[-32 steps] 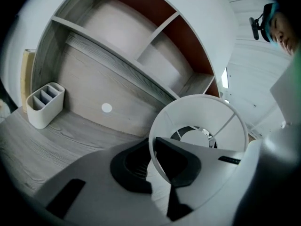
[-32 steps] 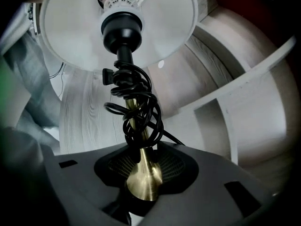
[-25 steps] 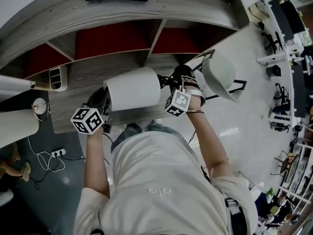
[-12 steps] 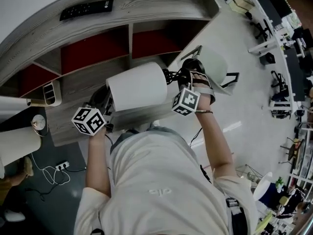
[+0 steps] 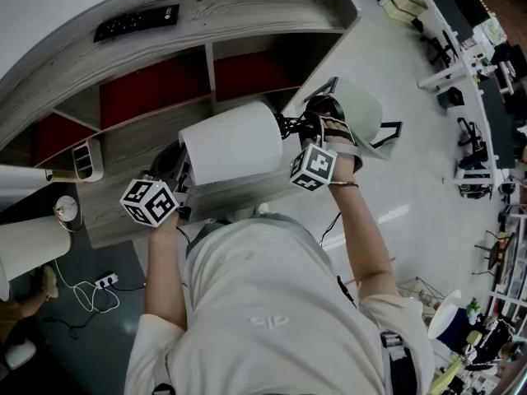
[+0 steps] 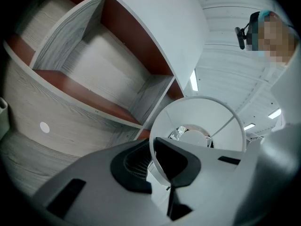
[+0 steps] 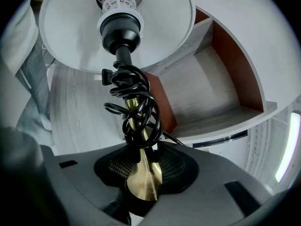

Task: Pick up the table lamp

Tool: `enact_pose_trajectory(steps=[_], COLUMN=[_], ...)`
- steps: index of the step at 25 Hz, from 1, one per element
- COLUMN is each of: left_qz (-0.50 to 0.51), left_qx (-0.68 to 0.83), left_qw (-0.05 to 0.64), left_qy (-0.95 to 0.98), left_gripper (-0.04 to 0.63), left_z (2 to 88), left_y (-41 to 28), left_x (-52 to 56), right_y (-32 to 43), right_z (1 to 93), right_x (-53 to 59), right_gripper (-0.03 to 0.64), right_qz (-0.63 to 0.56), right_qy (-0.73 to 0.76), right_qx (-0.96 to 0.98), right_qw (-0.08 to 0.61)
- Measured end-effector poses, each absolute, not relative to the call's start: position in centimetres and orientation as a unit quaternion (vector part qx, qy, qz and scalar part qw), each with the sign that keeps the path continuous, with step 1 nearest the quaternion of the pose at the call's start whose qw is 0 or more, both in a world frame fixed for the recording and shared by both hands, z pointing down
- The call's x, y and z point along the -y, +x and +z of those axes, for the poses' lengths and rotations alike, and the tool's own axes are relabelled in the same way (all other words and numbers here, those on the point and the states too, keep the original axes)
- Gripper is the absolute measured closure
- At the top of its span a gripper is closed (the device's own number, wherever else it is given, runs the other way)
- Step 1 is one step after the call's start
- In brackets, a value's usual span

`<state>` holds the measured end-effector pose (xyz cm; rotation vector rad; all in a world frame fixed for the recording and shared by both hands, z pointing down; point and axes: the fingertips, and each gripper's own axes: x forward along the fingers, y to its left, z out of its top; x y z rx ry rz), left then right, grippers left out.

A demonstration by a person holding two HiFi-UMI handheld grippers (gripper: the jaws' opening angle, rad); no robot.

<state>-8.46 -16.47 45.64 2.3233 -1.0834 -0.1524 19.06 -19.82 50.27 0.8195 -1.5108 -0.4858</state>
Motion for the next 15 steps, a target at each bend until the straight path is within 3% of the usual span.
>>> enact_pose_trajectory(steps=[15], left_qz=[-0.052], left_qx=[0.412], left_qw=[0.291], left_qy=[0.862], left_gripper=[0.557], left_z=[46.1], left_y=[-8.9], left_x=[16.4], right_y=[18.4], right_z=[51.9], right_x=[20.1], right_gripper=[0.46], right_qz=[-0.202], right_qy=[0.342], right_qx=[0.669], right_qw=[0.628])
